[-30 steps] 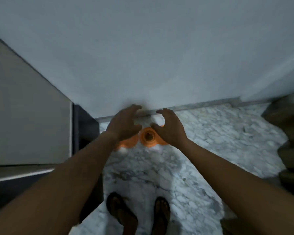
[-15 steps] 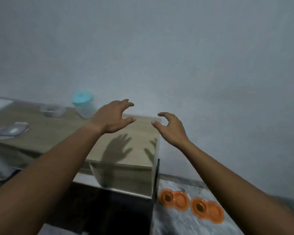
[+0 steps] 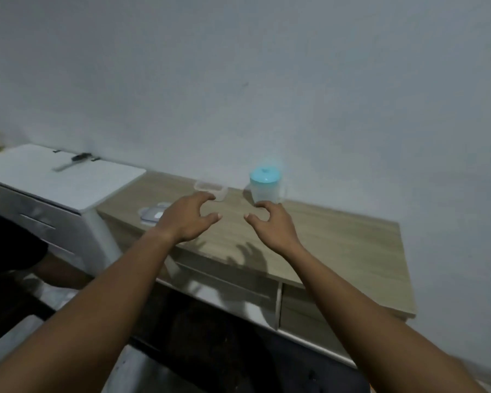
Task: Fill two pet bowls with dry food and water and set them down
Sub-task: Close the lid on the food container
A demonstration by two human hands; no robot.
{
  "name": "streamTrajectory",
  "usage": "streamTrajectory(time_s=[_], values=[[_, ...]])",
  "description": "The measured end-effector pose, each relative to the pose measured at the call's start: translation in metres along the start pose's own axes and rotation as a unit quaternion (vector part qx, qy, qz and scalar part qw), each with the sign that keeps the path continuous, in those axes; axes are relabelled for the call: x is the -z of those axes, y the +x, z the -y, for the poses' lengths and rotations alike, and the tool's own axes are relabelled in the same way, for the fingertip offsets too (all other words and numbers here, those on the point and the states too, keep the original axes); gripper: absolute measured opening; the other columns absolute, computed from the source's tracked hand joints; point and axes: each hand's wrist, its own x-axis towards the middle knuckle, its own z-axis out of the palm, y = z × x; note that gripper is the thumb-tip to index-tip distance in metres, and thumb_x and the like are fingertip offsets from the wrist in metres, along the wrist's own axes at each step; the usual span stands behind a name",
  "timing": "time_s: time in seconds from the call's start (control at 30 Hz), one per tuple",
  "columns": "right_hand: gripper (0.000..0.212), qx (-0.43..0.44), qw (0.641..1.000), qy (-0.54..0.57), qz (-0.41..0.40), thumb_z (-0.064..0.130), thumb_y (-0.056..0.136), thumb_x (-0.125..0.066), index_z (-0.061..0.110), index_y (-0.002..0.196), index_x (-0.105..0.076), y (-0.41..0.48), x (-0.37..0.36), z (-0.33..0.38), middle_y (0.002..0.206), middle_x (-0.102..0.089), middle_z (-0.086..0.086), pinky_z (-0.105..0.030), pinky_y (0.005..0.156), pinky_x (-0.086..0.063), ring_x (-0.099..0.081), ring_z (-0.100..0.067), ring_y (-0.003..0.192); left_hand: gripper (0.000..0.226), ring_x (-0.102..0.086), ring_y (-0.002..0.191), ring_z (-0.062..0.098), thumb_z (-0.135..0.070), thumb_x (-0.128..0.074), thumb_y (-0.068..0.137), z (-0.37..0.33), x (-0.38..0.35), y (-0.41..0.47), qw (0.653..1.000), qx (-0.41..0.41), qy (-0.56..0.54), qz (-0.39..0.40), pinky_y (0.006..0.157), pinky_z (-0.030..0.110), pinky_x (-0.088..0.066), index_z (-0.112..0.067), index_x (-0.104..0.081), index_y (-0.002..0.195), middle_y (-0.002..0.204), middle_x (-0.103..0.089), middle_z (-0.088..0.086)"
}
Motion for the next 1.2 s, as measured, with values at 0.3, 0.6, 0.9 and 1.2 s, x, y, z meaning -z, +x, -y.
streamTrajectory(time_s=[0.3, 0.6, 0.9, 1.2], values=[[0.048, -0.08, 0.994, -0.013, 0.071, 0.041, 0.091, -0.068, 0.02, 0.133, -0.064, 0.109, -0.153, 0.004, 0.142, -0.06, -0.007, -0.034, 0.102, -0.042, -0.054, -0.024, 0.131, 0.056, -0.053, 0.126, 0.022, -0.053, -0.067, 0.082, 0.159, -0.011, 0.073, 0.992, 0.103, -0.055, 0.048, 0.103, 0.037, -0.043, -0.029, -0.058, 0.132, 0.137, -0.059, -0.001], [0.05, -0.177, 0.979, -0.021, 0.102, 0.046, 0.088, -0.072, 0.02, 0.13, -0.066, 0.19, -0.283, 0.016, 0.131, -0.066, -0.008, -0.034, 0.099, -0.047, -0.062, -0.026, 0.12, 0.042, -0.055, 0.124, 0.024, -0.041, -0.073, 0.081, 0.308, -0.026, 0.159, 0.972, 0.193, -0.1, 0.084, 0.102, 0.033, -0.043, -0.025, -0.066, 0.12, 0.136, -0.059, 0.004], [0.045, -0.312, 0.948, -0.042, 0.05, 0.043, 0.087, -0.072, 0.02, 0.126, -0.07, 0.247, -0.393, -0.004, 0.123, -0.073, -0.007, -0.036, 0.096, -0.052, -0.066, -0.028, 0.115, 0.075, -0.05, 0.129, 0.034, -0.03, -0.068, 0.082, 0.436, -0.072, 0.224, 0.966, 0.216, -0.061, 0.13, 0.105, 0.04, -0.043, -0.012, -0.038, 0.149, 0.141, -0.053, 0.015], [0.009, -0.414, 0.909, -0.01, -0.048, 0.019, 0.085, -0.073, 0.014, 0.082, -0.08, 0.285, -0.434, -0.002, 0.081, -0.077, -0.011, -0.046, 0.082, -0.062, -0.073, -0.032, 0.081, 0.043, -0.061, 0.116, 0.029, -0.019, -0.071, 0.077, 0.494, -0.072, 0.29, 0.939, 0.198, -0.051, 0.278, 0.101, 0.038, -0.049, -0.015, -0.069, 0.12, 0.127, -0.065, 0.007]])
